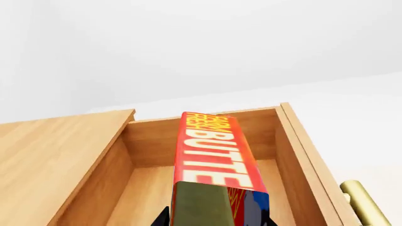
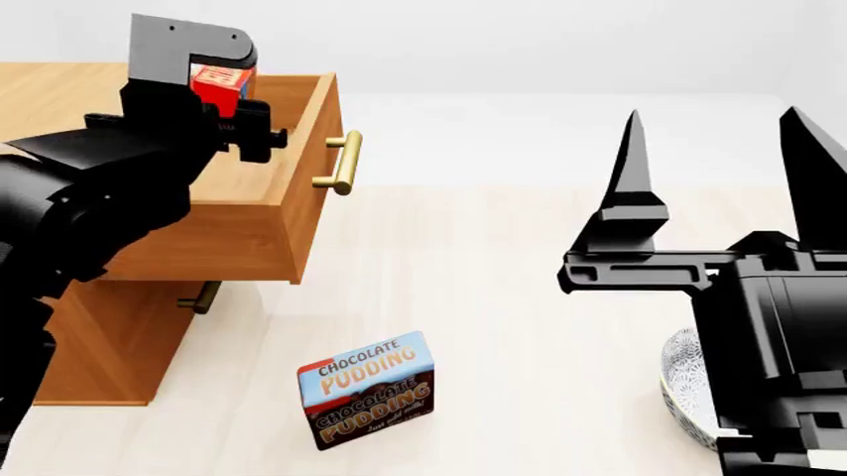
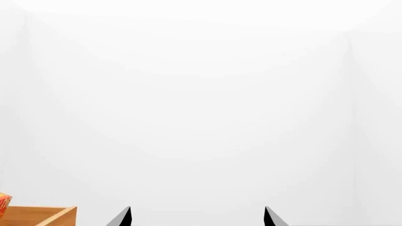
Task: Put the butter at the back in the top drawer of the cabinet and close it.
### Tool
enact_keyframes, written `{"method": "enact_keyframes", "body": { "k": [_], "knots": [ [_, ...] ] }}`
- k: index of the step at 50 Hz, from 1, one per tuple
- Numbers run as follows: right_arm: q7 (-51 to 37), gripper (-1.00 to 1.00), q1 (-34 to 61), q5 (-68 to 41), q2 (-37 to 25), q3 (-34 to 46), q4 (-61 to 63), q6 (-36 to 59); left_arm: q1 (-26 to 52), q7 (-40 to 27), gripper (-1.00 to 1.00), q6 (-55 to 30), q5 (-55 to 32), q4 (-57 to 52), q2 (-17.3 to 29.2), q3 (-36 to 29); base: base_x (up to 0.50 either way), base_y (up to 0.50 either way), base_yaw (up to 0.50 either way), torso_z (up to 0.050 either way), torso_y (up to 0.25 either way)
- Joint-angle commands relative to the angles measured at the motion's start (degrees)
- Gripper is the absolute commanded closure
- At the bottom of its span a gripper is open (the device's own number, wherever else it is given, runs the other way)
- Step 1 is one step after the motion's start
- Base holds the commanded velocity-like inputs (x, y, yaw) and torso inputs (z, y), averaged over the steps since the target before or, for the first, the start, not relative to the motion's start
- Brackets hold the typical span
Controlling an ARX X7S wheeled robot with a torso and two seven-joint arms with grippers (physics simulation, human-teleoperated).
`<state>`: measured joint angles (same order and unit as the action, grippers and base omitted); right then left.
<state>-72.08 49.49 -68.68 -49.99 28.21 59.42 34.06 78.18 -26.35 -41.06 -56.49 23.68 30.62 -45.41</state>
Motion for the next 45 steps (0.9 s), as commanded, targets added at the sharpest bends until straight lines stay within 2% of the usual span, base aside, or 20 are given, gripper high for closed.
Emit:
{"method": "enact_keyframes", "body": {
  "k": [1, 14, 45],
  "knots": [
    [0.3, -1.0, -0.1, 0.9, -0.7, 1.6, -0.3, -1.5, 2.1, -1.0, 1.0, 1.0, 3.4, 3.7, -1.0, 1.3, 0.0, 0.0, 0.0, 0.0, 0.0],
    [0.4, -1.0, -0.3, 1.8, -0.9, 2.8, -0.5, -2.3, 3.4, -2.1, 1.0, 1.0, 6.3, 5.1, -2.0, -0.6, 0.0, 0.0, 0.0, 0.001, 0.002],
    [-0.4, -1.0, 1.0, 1.3, -2.5, 4.9, -0.2, -4.1, 4.3, 2.2, 1.0, 0.9, 8.8, 16.4, -6.5, -3.6, 0.0, 0.0, 0.0, 0.0, 0.002]
  ]
}}
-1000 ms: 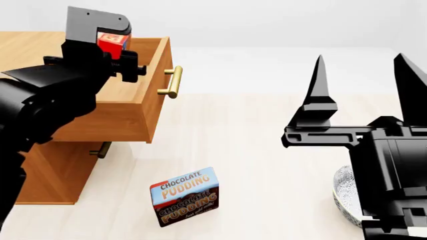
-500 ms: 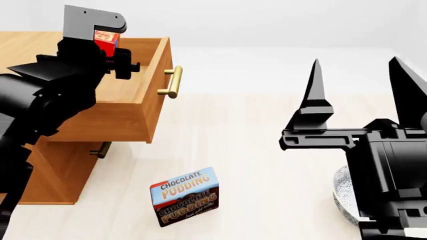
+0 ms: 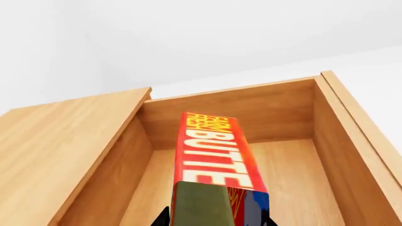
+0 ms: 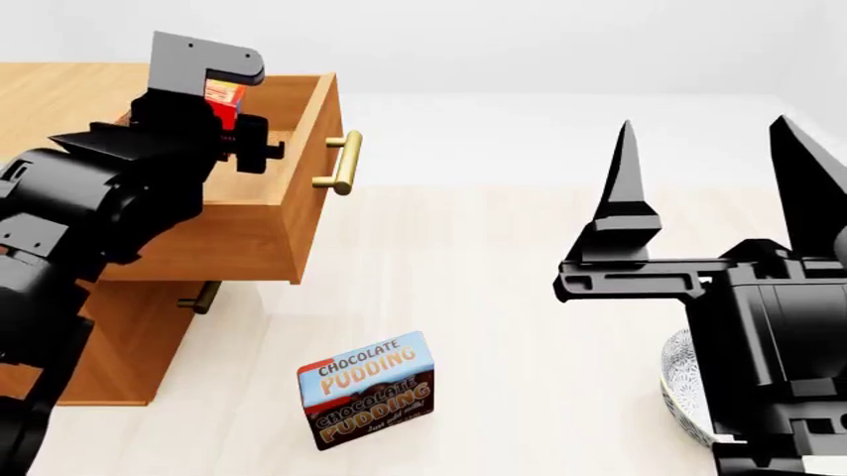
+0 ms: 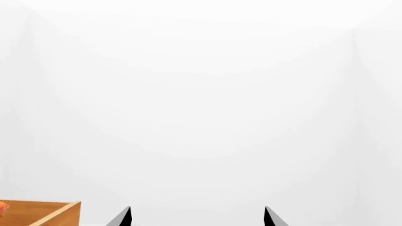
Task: Put the butter at the back in the top drawer of the cabinet and close it.
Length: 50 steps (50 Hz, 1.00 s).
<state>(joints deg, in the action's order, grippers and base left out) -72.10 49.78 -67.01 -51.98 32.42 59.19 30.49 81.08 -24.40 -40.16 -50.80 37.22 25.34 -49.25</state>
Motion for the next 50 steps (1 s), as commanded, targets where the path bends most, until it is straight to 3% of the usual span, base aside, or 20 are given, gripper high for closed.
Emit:
{"method": "enact_keyframes", "body": {
  "k": [1, 11, 12, 30, 50],
  "knots": [
    [-0.4, -1.0, 0.8, -0.5, -0.6, 0.8, 0.0, -0.6, 1.4, 0.3, 1.0, 0.0, 3.2, 3.0, -1.3, 0.2, 0.01, 0.0, 0.0, 0.0, 0.0],
    [-0.5, -1.0, 1.3, -0.6, -1.1, 1.5, 0.0, -1.1, 1.6, -0.3, 1.0, -0.1, 3.1, 2.2, -1.2, 0.5, 0.0, 0.0, 0.0, 0.0, 0.0],
    [-0.5, -1.0, 1.4, -0.7, -1.1, 1.5, 0.0, -1.2, 1.7, -0.4, -1.0, -0.1, 3.0, 2.1, -1.2, 0.6, 0.0, 0.0, 0.0, 0.0, 0.0],
    [-0.6, -1.0, 1.4, -0.1, -1.8, 3.0, -0.1, -2.6, 1.5, -2.1, -1.0, -0.2, 2.3, -0.4, -0.2, 1.8, 0.0, 0.0, 0.0, 0.0, 0.0],
    [-1.3, -1.0, 2.9, -0.5, -1.5, 4.4, -0.2, -2.7, -3.0, -9.0, -1.0, -3.5, -7.1, -28.6, 6.6, 7.3, 0.0, 0.0, 0.0, 0.0, 0.0]
  ]
}}
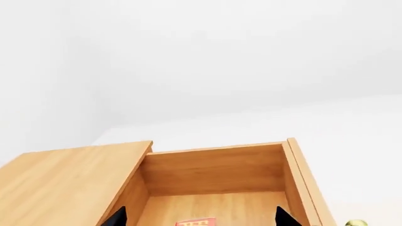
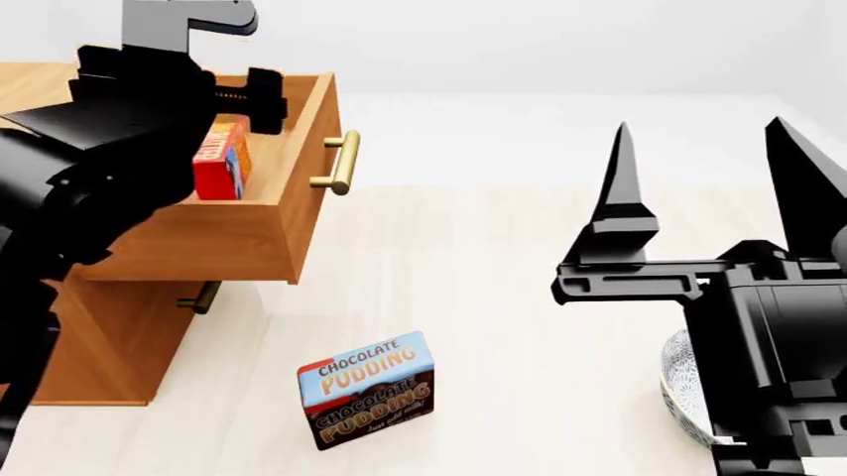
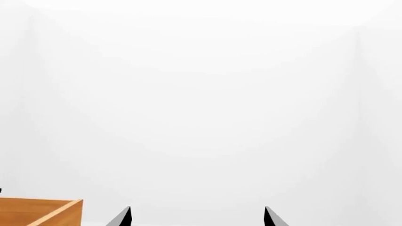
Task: Put the butter at the back in the top drawer of the cabinet and close it.
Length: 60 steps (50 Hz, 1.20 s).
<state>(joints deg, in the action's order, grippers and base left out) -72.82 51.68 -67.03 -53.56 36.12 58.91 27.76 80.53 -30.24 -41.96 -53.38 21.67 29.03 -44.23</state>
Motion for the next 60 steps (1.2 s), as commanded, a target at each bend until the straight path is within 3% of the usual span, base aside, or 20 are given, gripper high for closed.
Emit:
{"method": "enact_keyframes", "body": {
  "k": [1, 21, 30, 43, 60],
  "knots": [
    [-0.6, -1.0, 1.1, -0.5, 0.1, 0.8, 0.1, 0.0, -2.8, -3.4, -1.0, -1.8, -4.9, -14.2, 3.1, 2.4, 0.0, 0.0, 0.0, 0.0, 0.0],
    [-1.3, -1.0, 3.0, -1.0, 0.0, 2.6, 0.3, -0.3, -8.6, -7.7, -1.0, -1.7, -7.5, -39.0, 1.9, -0.9, 0.0, 0.0, 0.0, 0.0, 0.0],
    [-1.0, -1.0, 2.8, -0.7, -1.2, 3.1, 0.5, -1.3, -12.6, -7.2, -1.0, 3.1, -10.1, -46.8, 0.1, 0.3, 0.0, 0.0, 0.0, 0.0, 0.0],
    [-1.7, -1.0, 3.8, -0.7, -1.6, 4.9, 0.7, -2.1, -20.2, -6.0, -1.0, 7.6, 2.1, -48.1, -4.0, -9.3, 0.0, 0.0, 0.0, 0.0, 0.0],
    [-1.1, -1.0, 3.0, 1.4, -1.7, 6.9, -0.1, -3.5, -26.9, -0.2, -1.0, 16.2, 11.2, -37.0, -7.4, -15.4, 0.0, 0.0, 0.0, 0.0, 0.0]
  ]
}}
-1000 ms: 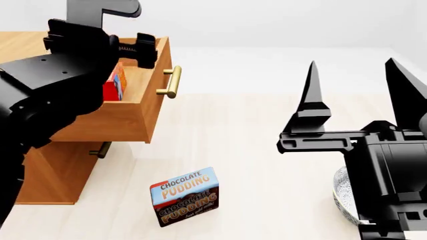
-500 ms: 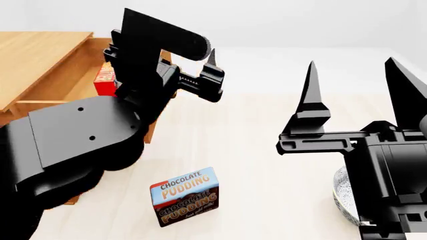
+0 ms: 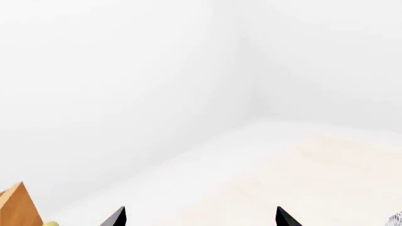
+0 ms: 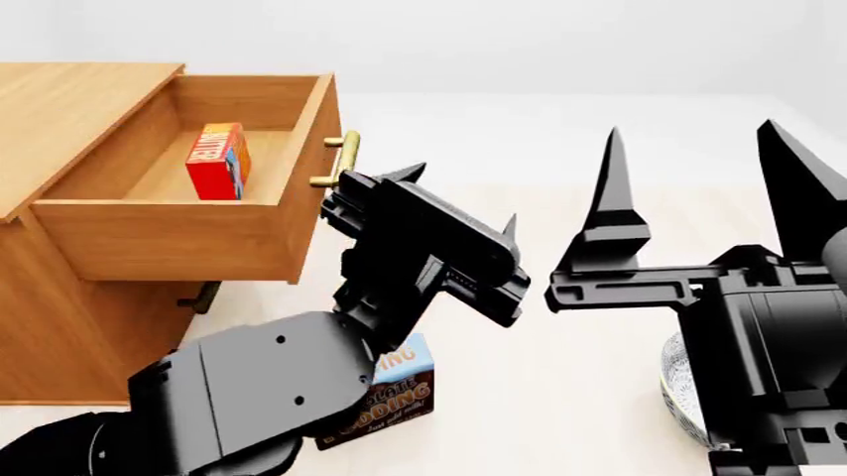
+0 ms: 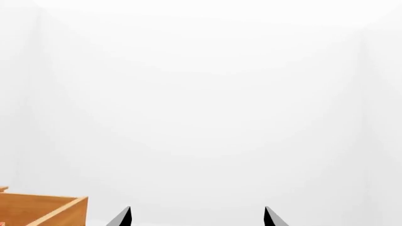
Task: Put the butter at the back in the top drawer of the cabinet and close it.
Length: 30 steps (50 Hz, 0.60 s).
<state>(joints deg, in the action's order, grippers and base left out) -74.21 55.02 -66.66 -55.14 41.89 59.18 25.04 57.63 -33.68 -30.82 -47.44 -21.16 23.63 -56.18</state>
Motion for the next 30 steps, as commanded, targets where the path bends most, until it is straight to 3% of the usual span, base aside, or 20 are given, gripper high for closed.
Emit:
{"method": "enact_keyframes", "body": {
  "k": [1, 30],
  "knots": [
    [0.3, -1.0, -0.4, 1.1, -0.1, 1.2, -0.3, -0.9, -4.3, 3.6, -1.0, 5.6, 5.6, 6.9, -2.2, -3.6, 0.0, 0.0, 0.0, 0.0, 0.0],
    [0.7, -1.0, -1.1, 1.9, -1.0, 2.4, -0.5, -2.7, -2.5, 11.1, -1.0, 14.1, 6.0, 37.2, -6.7, 2.2, 0.0, 0.0, 0.0, 0.0, 0.0]
  ]
}}
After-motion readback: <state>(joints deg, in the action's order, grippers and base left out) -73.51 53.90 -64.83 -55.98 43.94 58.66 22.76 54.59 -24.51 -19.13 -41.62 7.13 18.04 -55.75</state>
